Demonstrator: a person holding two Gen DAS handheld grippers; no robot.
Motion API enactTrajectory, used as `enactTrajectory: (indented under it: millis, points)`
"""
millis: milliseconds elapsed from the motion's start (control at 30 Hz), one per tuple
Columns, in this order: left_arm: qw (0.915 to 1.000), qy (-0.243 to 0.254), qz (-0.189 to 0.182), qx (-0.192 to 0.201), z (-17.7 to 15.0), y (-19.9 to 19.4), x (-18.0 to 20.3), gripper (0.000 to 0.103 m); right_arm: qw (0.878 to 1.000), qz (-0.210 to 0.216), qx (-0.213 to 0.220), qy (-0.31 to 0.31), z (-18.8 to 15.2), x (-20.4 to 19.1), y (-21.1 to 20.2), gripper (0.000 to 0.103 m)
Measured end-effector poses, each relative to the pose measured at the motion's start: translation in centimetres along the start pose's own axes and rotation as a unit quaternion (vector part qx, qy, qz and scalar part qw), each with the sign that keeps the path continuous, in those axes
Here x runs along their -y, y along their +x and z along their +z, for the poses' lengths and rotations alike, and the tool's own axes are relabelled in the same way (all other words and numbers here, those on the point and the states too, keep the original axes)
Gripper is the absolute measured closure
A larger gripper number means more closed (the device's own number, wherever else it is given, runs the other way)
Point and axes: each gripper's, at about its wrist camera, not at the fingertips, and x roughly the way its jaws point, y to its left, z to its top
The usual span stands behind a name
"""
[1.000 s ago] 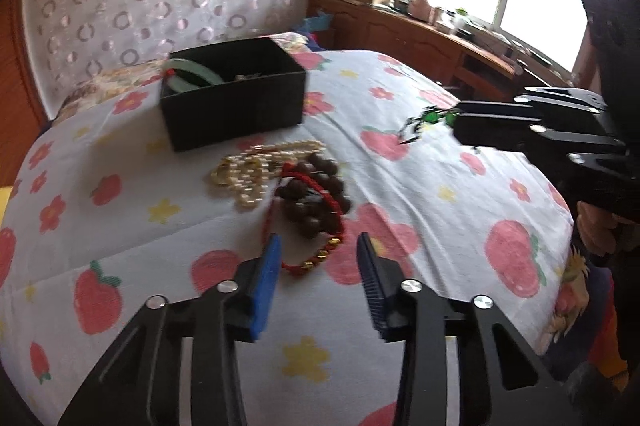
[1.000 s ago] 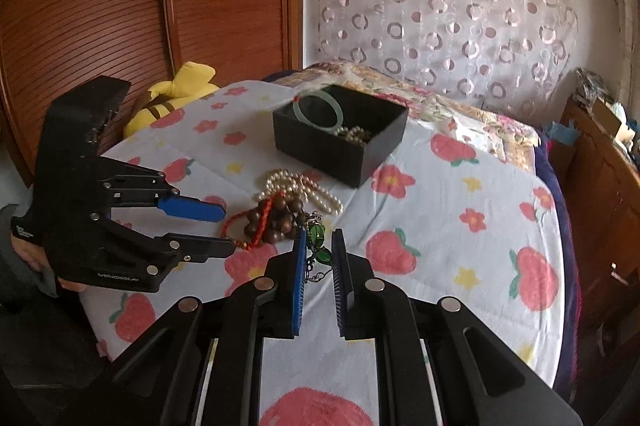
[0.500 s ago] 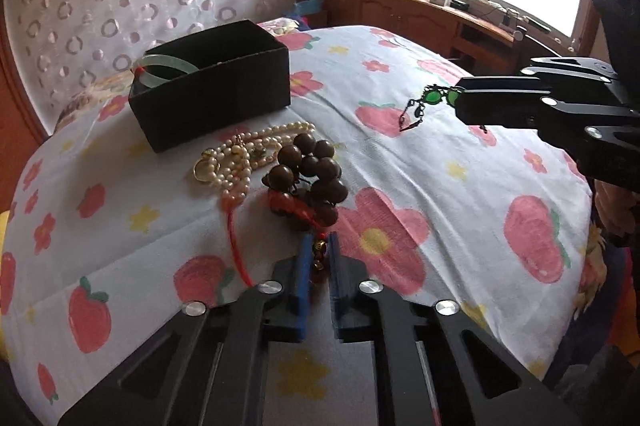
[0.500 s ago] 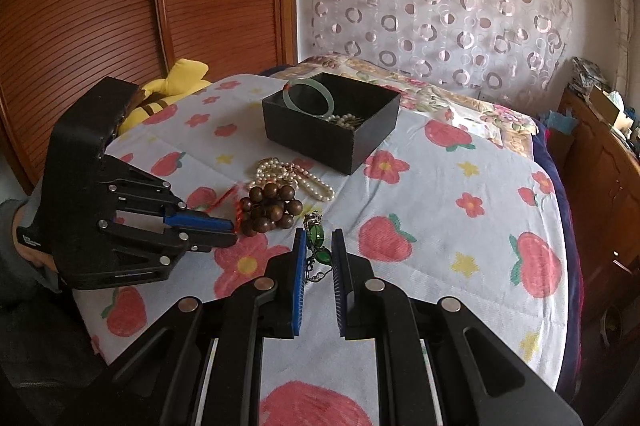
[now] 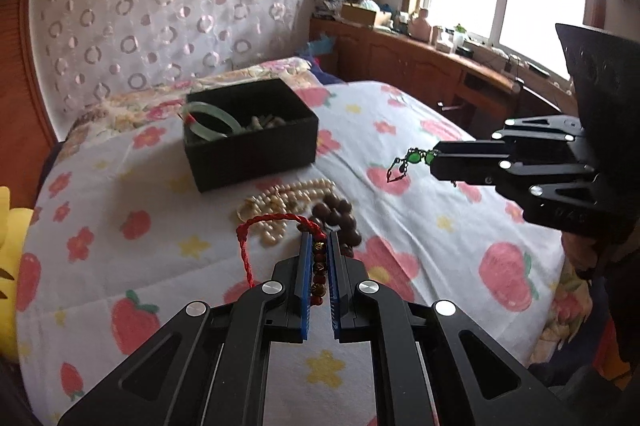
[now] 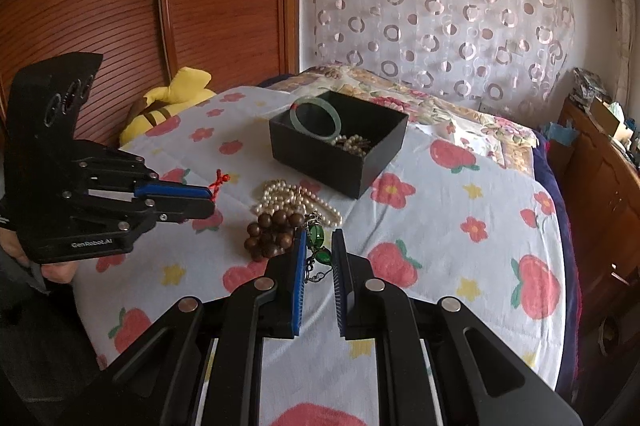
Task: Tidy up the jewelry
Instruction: 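Drop the green-bead piece into the box with the right gripper while the left gripper grasps the red cord bracelet, then carry the red cord bracelet into the black box and open the left gripper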
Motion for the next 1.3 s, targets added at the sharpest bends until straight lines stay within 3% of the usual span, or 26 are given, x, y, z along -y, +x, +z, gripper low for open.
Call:
enactTrajectory:
  millis: [467,767,833,900,1300]
  points:
    - [0.9995,-0.012,0.025,0.014,2.2,-0.4,-2.3,0.097,1.0,-0.011,0.015,0.015,6.1,1.2,4.4,0.089]
    - [0.999,-0.003,0.043,0.006,4.6,1.2,-3.8,0.096,1.0,-0.005,-0.008,0.029,9.5,2.1,9.1,0.088]
    - [0.9989,-0.003,0.047,0.002,5.3,1.8,-4.2,0.096,0.999,-0.011,-0.012,0.031,9.8,2.2,9.8,0.083]
    - [0.9987,-0.003,0.052,-0.002,6.2,2.5,-4.6,0.096,0.999,-0.02,-0.017,0.033,9.9,2.4,10.1,0.07]
    - [0.9983,-0.009,0.054,-0.02,10.4,6.6,-5.6,0.096,0.998,-0.035,-0.015,0.04,7.8,5.0,8.1,0.07]
